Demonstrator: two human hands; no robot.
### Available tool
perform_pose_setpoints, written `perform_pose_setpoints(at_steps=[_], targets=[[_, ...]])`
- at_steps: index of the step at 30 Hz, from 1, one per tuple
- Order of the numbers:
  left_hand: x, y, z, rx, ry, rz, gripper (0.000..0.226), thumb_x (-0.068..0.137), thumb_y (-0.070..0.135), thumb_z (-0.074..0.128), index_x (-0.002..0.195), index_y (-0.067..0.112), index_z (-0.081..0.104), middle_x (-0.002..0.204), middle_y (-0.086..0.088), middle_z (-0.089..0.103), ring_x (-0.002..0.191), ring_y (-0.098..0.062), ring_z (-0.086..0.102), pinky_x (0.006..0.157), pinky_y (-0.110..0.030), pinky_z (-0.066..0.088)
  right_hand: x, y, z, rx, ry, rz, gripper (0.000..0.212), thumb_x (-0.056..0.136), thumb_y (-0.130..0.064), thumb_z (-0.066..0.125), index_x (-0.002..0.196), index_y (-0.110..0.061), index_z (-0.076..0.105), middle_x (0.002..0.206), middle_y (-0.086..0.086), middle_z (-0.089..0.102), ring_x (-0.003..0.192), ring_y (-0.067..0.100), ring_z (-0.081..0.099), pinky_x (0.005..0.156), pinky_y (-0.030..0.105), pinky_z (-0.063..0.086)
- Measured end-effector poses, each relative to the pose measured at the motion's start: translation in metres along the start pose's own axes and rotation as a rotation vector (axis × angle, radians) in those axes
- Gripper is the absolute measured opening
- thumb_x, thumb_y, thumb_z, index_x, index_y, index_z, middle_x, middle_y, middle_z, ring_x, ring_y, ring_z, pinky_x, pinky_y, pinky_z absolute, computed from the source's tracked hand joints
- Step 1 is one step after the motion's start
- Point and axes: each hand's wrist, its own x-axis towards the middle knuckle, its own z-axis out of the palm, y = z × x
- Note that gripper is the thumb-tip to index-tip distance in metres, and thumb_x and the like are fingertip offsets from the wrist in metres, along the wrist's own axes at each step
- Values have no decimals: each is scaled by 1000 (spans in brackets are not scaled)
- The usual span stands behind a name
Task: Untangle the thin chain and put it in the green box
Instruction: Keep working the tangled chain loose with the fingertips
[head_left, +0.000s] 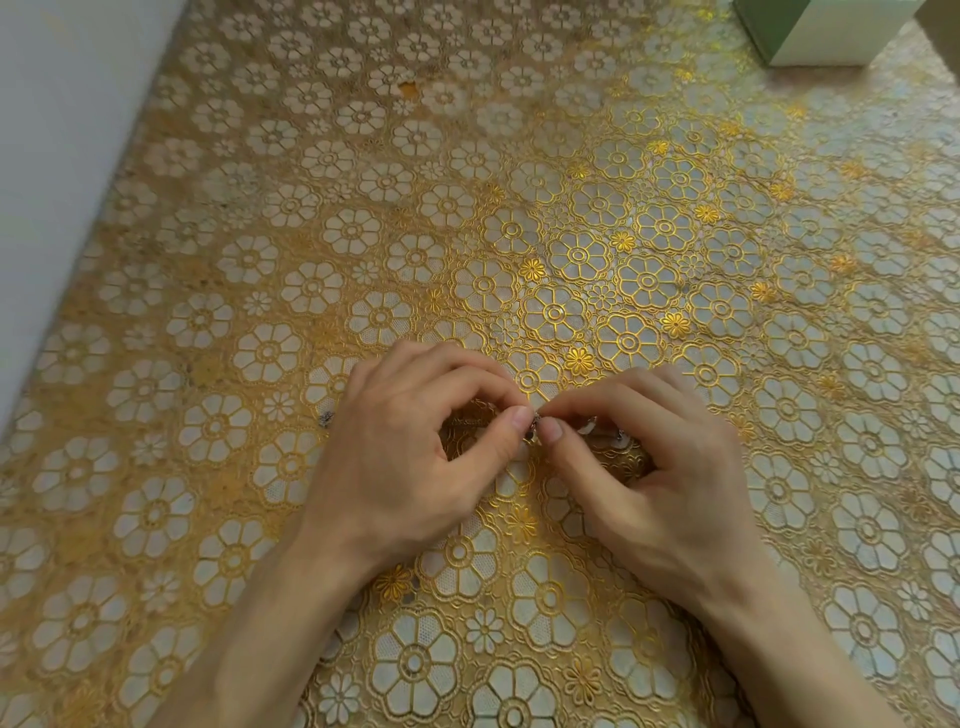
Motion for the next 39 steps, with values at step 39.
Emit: perform_pose_setpoints(at_steps=[39], targets=[[-1, 5, -3, 5, 55, 56, 14, 81, 42, 68, 85, 30, 76, 114, 12, 62, 103, -15, 56, 89, -44, 43, 0, 1, 2, -9, -47, 32, 12, 90, -30, 59, 89, -21, 65, 87, -12, 60, 81, 13, 57, 73, 36, 48]])
